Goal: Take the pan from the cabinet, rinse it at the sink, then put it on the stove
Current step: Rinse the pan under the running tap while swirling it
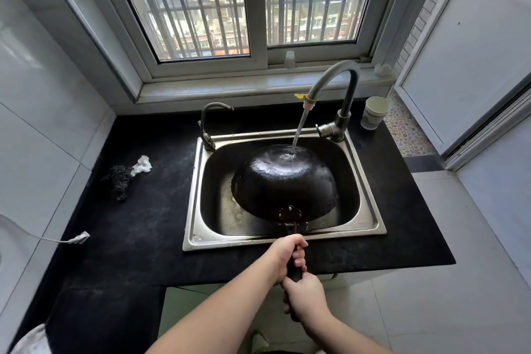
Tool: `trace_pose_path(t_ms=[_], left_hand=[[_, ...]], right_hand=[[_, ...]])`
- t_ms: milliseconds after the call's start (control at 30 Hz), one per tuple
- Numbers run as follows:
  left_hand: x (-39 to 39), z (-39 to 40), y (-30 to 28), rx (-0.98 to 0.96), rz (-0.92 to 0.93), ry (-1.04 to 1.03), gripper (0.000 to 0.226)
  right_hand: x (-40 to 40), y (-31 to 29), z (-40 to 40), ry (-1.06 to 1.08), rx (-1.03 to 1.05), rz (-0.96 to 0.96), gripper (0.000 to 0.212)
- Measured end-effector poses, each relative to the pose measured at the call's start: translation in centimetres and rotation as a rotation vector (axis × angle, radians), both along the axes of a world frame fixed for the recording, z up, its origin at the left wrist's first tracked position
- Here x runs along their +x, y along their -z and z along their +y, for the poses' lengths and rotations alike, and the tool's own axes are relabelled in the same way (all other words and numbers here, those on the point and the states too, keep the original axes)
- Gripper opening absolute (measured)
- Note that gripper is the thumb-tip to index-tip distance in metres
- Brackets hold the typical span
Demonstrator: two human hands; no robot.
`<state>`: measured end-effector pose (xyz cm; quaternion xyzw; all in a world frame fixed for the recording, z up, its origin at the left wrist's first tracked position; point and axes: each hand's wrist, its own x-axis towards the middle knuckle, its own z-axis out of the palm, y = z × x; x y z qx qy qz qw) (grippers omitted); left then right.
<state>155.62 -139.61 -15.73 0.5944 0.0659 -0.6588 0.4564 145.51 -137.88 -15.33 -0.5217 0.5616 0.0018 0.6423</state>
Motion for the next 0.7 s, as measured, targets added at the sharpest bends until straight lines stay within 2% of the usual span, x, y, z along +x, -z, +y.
trace_pose_path(t_ms=[433, 700], left_hand=[[-2.3, 0.0, -0.2, 0.049, 0.011, -0.010, 0.034], [-2.2, -1.4, -1.6, 0.078, -0.097, 0.033, 0.031]], right_hand=[[-2.1, 0.0, 0.2, 0.010, 0.041, 0.017, 0.020], [-1.7, -1.1, -1.2, 0.046, 0.127, -0.032, 0.017]])
